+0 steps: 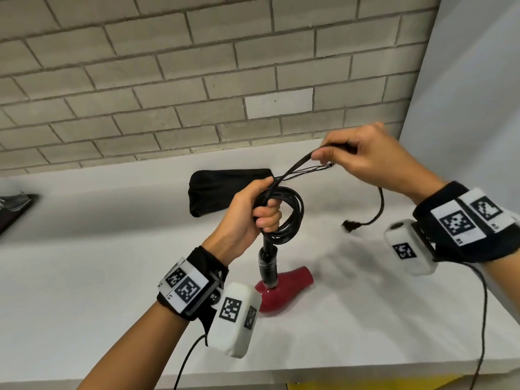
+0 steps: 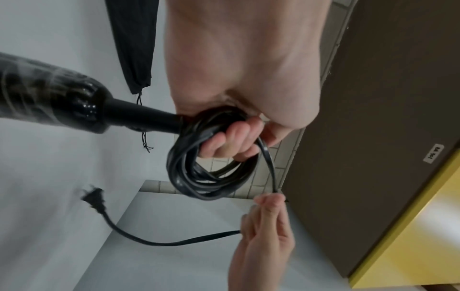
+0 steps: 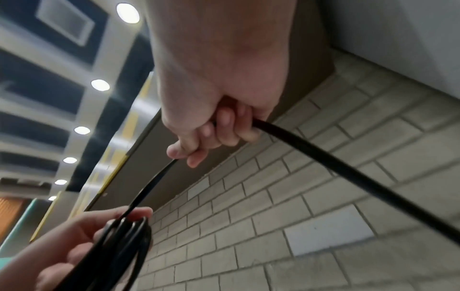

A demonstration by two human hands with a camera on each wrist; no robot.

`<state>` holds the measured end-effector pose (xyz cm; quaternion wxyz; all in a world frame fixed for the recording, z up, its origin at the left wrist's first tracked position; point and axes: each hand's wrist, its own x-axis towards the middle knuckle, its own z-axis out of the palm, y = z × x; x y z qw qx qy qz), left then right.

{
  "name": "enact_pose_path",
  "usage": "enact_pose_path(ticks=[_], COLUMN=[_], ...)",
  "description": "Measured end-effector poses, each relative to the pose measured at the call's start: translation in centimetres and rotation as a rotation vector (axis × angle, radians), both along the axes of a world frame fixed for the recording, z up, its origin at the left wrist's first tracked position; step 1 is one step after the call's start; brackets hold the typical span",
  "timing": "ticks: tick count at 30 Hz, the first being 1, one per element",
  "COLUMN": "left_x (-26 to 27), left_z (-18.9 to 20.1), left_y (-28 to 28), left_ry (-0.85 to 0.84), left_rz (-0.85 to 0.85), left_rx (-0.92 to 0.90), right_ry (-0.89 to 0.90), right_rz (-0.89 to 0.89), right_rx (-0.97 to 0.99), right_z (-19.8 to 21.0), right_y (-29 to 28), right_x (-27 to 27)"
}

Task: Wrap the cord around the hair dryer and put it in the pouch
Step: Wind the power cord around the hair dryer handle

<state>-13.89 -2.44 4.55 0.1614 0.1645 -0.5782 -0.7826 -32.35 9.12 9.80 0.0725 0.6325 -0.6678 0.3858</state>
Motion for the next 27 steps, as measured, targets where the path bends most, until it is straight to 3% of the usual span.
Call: enact_pose_path(ticks=[3, 8, 12, 17, 21, 27], left_x=[-0.6, -0.1, 1.1, 2.3, 2.2, 2.1], left_z=[-0.3, -0.6, -1.2, -1.9, -2.1, -2.0], left_y=[0.8, 1.2, -0.5, -2.3, -2.4, -2.3], left_ry=[-0.021, -0.015, 0.115, 0.184, 0.189, 0.235], left_rz=[-0.004, 0.018, 0.012, 0.111, 0.157, 0.110], left_rx=[-0.088, -0.180, -0.111, 0.045, 0.084, 0.195], right_ry=[0.104, -0.041, -0.016, -0.040, 0.291, 0.624], right_rz=[-0.103, -0.084, -0.017, -0.205, -0.256, -0.096], right_rx=[-0.085, -0.079, 0.116, 0.211, 0.209, 0.263], right_z=[0.9, -0.6, -4.4, -9.8, -11.3, -11.4], right_y=[-0.3, 0.2, 2.9, 6.8, 7.7, 6.7], right_x=[0.4, -0.6, -3.0, -5.3, -2.7, 3.9])
